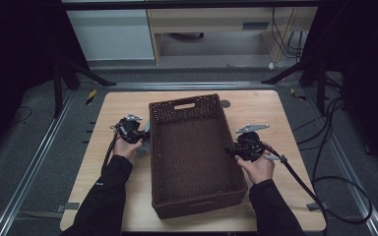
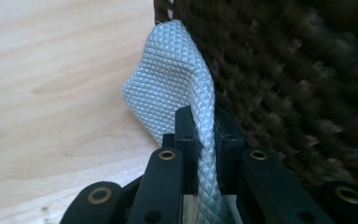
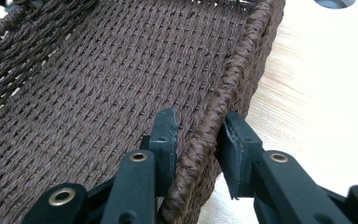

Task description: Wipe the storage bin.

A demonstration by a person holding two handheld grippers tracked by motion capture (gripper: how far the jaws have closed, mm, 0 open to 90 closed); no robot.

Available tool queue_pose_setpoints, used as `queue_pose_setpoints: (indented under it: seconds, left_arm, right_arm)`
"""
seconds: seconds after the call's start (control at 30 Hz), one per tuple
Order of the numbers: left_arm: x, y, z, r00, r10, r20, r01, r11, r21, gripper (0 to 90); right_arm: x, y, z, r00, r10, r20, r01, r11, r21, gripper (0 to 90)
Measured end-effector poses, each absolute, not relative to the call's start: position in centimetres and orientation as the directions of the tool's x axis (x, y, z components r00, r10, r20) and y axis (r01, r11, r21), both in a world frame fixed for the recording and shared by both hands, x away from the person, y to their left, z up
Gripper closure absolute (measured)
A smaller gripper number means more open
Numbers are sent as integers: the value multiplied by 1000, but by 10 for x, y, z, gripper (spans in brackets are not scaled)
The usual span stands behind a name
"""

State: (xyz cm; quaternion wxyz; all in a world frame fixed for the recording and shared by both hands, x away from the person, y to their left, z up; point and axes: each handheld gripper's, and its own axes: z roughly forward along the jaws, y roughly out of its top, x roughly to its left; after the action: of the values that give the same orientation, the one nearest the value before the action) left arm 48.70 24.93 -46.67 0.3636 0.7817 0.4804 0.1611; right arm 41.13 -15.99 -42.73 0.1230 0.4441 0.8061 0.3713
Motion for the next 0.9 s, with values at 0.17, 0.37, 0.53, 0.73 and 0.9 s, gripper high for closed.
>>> queue_pose_setpoints:
  seconds: [0.17, 0.37, 0.53, 0.73, 0.9]
  left_arm:
    - [475, 253, -432, 504, 860, -74, 560, -260, 787, 819]
    - [466, 248, -422, 535, 844, -31, 527, -305, 794, 820]
    - [466, 246, -441, 533, 843, -75, 571, -293, 767, 819]
    - [461, 241, -467, 545, 834, -87, 614, -327, 718, 820]
    - [456, 238, -476, 557, 827, -79, 627, -356, 693, 819]
  right_arm:
    - [412, -160, -427, -574, 808, 134, 626, 328, 707, 685]
    - [411, -160, -427, -574, 808, 133, 626, 328, 707, 686]
    - [411, -160, -427, -574, 808, 133, 626, 329, 707, 685]
    - [412, -160, -427, -573, 809, 133, 627, 328, 707, 685]
    - [411, -160, -427, -569, 812, 133, 628, 324, 707, 687]
